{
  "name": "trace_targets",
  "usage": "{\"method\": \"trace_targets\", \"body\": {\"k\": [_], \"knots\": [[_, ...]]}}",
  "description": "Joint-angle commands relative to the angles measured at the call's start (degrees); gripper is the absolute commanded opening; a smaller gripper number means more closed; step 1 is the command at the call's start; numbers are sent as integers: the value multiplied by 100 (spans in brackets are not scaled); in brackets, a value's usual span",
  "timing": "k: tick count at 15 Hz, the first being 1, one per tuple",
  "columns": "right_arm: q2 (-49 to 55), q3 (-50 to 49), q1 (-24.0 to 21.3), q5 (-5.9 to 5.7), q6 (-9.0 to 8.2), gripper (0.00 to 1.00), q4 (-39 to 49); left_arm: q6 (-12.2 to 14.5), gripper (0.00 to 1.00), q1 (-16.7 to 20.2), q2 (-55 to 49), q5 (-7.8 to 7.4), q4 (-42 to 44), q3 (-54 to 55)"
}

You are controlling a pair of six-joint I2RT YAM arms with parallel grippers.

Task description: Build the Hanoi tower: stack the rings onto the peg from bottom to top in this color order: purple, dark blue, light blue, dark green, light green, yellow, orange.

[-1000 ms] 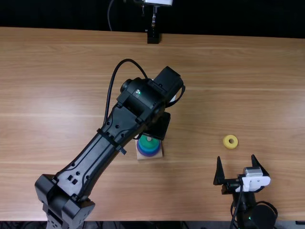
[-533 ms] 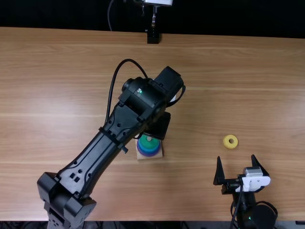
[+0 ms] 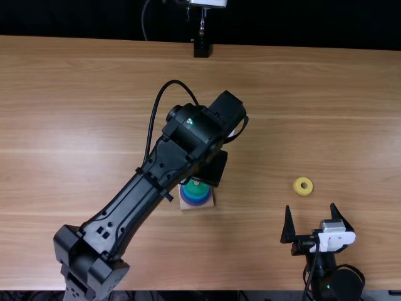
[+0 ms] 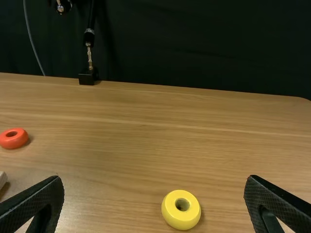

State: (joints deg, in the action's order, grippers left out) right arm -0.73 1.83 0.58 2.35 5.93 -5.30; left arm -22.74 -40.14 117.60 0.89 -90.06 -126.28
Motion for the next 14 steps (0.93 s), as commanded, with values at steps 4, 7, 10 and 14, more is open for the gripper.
{"method": "trace_targets", "body": {"k": [4,7,10,14], "knots": [[73,-95,-75,-13,-3,100,-35,-57,73,-38,123,-120,6,-134],[73,-86,-75,-13,-3,100,-35,-57,100,15,105,-785,6,-11],[73,-86,-75,-13,-3,100,-35,-46,100,41,79,-816,6,-11],[73,-95,-75,-13,-3,100,-35,-25,100,200,44,-774,6,-11]]}}
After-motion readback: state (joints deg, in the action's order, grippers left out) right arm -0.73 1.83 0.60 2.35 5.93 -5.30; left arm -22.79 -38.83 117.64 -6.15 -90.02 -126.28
